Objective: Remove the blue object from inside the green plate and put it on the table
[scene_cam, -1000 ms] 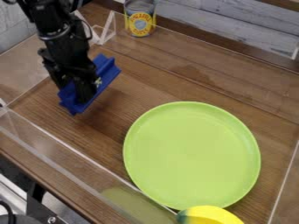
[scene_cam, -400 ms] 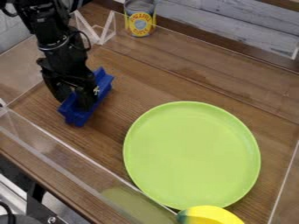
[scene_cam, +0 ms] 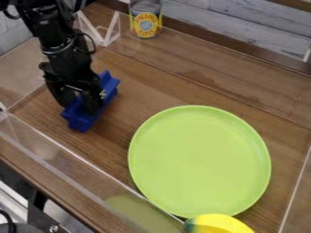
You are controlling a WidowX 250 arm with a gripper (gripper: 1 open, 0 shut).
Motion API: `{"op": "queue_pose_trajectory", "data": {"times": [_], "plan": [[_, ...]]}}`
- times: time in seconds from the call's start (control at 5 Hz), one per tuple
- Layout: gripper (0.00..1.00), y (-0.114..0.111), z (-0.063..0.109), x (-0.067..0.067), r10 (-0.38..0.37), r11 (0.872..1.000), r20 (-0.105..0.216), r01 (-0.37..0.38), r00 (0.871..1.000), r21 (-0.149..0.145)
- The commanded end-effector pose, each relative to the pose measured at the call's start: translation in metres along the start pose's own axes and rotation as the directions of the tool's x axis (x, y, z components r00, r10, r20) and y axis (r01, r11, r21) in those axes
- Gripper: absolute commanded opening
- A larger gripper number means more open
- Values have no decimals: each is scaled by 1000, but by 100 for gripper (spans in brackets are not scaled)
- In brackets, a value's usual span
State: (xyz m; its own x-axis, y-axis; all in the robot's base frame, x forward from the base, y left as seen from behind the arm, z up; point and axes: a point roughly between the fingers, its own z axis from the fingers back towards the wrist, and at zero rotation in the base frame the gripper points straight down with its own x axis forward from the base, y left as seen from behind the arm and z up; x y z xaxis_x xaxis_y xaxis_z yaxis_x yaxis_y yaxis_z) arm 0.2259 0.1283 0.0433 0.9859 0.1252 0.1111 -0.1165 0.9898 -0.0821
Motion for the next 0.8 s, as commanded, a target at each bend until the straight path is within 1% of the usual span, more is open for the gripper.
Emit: {"op": "queue_pose_trajectory", "data": {"times": [0.0, 0.6], "plan": [[100, -3, 2, 5, 4, 1000, 17, -4, 1000, 2], [100, -13, -4, 6, 32, 999, 8, -32, 999, -25]]}}
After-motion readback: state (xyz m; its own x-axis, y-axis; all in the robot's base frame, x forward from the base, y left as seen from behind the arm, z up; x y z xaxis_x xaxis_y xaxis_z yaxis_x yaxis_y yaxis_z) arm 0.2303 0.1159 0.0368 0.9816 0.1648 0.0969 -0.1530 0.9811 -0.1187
